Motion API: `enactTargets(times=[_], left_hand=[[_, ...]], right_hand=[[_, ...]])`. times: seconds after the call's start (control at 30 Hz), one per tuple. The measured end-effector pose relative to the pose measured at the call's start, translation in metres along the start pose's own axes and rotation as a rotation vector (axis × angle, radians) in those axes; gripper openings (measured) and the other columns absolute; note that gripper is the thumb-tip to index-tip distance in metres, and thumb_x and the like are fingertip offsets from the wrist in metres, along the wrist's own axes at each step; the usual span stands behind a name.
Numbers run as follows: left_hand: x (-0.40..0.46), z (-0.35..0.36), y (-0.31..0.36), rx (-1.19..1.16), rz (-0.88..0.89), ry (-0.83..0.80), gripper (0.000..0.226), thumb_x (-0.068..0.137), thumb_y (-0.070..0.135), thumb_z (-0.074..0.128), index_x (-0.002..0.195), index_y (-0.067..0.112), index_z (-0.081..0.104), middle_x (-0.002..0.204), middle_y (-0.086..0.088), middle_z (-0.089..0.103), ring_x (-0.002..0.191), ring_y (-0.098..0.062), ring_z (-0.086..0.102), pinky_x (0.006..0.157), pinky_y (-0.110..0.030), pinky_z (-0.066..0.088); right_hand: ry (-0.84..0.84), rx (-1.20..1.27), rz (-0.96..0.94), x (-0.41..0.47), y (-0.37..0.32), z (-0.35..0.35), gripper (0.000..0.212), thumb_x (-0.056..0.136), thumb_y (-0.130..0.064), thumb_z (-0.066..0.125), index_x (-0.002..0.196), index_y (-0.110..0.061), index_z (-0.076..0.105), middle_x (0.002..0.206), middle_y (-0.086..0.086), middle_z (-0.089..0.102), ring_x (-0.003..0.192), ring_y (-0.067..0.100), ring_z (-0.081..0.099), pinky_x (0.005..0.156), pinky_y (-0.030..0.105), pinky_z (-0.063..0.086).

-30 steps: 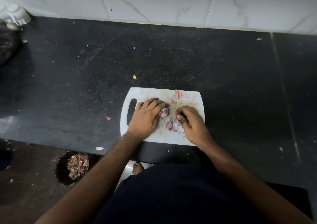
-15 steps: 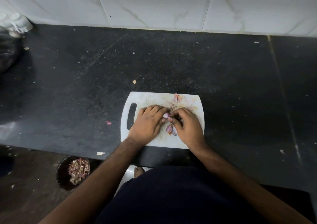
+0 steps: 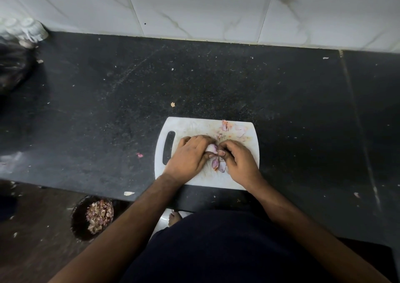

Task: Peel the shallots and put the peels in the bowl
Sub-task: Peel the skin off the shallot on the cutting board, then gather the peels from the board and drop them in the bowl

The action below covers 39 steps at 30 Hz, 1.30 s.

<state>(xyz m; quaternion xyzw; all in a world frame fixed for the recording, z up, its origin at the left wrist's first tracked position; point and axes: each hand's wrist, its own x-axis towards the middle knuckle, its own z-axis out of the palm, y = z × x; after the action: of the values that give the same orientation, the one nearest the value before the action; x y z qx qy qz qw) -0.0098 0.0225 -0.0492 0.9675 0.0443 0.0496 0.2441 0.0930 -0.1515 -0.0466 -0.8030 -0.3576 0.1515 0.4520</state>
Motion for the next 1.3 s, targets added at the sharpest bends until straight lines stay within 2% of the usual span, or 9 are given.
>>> enactTargets(times=[0.13, 0.33, 0.47, 0.57, 0.7, 0.83, 1.0, 1.1, 1.3], left_hand=[[-0.001, 0.000, -0.001, -0.027, 0.010, -0.009, 0.036, 0.107, 0.037, 0.039, 0.138, 0.024, 0.052, 0.133, 0.006, 0.060, 0.129, -0.013, 0.053, 0.108, -0.040, 0.033], [-0.004, -0.001, 0.000, -0.030, 0.018, 0.018, 0.040, 0.106, 0.039, 0.039, 0.138, 0.018, 0.052, 0.131, 0.001, 0.061, 0.127, -0.018, 0.055, 0.108, -0.039, 0.035], [-0.006, 0.001, 0.001, -0.075, -0.005, 0.120, 0.041, 0.105, 0.032, 0.045, 0.137, 0.009, 0.053, 0.133, -0.008, 0.057, 0.123, -0.023, 0.054, 0.107, -0.040, 0.042], [-0.006, 0.000, -0.002, -0.179, -0.085, 0.236, 0.035, 0.104, 0.022, 0.057, 0.136, 0.009, 0.053, 0.136, -0.006, 0.050, 0.122, -0.021, 0.055, 0.106, -0.035, 0.047], [-0.004, -0.002, -0.001, -0.217, -0.139, 0.274, 0.033, 0.103, 0.017, 0.060, 0.135, 0.008, 0.053, 0.136, -0.001, 0.046, 0.121, -0.016, 0.054, 0.106, -0.027, 0.047], [-0.004, -0.005, -0.001, -0.269, -0.204, 0.287, 0.031, 0.103, 0.015, 0.059, 0.133, 0.008, 0.054, 0.135, -0.002, 0.048, 0.116, -0.007, 0.050, 0.102, -0.004, 0.034], [-0.004, -0.007, -0.002, -0.299, -0.229, 0.311, 0.028, 0.103, 0.018, 0.060, 0.130, 0.010, 0.056, 0.130, 0.000, 0.049, 0.117, -0.009, 0.050, 0.102, -0.002, 0.031], [-0.003, -0.003, -0.004, -0.252, -0.218, 0.312, 0.028, 0.104, 0.018, 0.057, 0.132, 0.013, 0.057, 0.132, 0.000, 0.051, 0.117, -0.013, 0.051, 0.104, -0.019, 0.039], [-0.002, -0.002, -0.007, -0.278, -0.240, 0.337, 0.029, 0.106, 0.016, 0.053, 0.134, 0.012, 0.053, 0.134, -0.002, 0.047, 0.121, -0.018, 0.052, 0.108, -0.028, 0.043]], right_hand=[[0.178, 0.201, 0.171, 0.002, 0.007, -0.019, 0.010, 0.104, -0.020, 0.056, 0.096, -0.019, 0.062, 0.081, -0.012, 0.062, 0.075, 0.002, 0.057, 0.071, 0.025, 0.047], [0.106, 0.011, 0.094, 0.000, 0.002, -0.007, 0.031, 0.101, -0.001, 0.050, 0.123, -0.016, 0.066, 0.119, -0.006, 0.069, 0.114, 0.007, 0.062, 0.101, 0.031, 0.052], [0.000, -0.142, -0.055, -0.019, -0.002, -0.017, 0.031, 0.103, -0.030, 0.052, 0.130, -0.019, 0.062, 0.126, -0.005, 0.056, 0.118, 0.011, 0.054, 0.101, 0.029, 0.047], [-0.151, -0.470, -0.178, -0.035, 0.004, -0.016, 0.045, 0.096, -0.058, 0.052, 0.129, -0.027, 0.059, 0.126, -0.006, 0.051, 0.117, 0.015, 0.049, 0.096, 0.034, 0.043], [-0.095, -0.627, -0.270, -0.019, 0.005, -0.008, 0.033, 0.095, -0.051, 0.060, 0.120, -0.030, 0.059, 0.121, -0.003, 0.051, 0.110, 0.020, 0.052, 0.089, 0.038, 0.046], [-0.043, -0.733, -0.274, 0.021, 0.001, -0.003, 0.030, 0.092, -0.039, 0.068, 0.119, -0.026, 0.061, 0.124, 0.002, 0.054, 0.111, 0.024, 0.057, 0.089, 0.040, 0.049], [0.136, -0.498, -0.126, 0.029, 0.000, -0.020, 0.026, 0.099, -0.031, 0.061, 0.123, -0.020, 0.064, 0.127, 0.001, 0.053, 0.115, 0.018, 0.051, 0.095, 0.036, 0.044], [0.267, -0.235, -0.006, 0.027, 0.004, -0.028, 0.032, 0.108, -0.026, 0.043, 0.131, -0.015, 0.062, 0.135, -0.001, 0.055, 0.125, 0.013, 0.052, 0.104, 0.037, 0.047], [-0.016, -0.155, 0.074, 0.054, 0.001, -0.010, 0.060, 0.106, -0.053, 0.030, 0.151, -0.016, 0.044, 0.157, 0.001, 0.043, 0.140, 0.016, 0.045, 0.111, 0.039, 0.042]])
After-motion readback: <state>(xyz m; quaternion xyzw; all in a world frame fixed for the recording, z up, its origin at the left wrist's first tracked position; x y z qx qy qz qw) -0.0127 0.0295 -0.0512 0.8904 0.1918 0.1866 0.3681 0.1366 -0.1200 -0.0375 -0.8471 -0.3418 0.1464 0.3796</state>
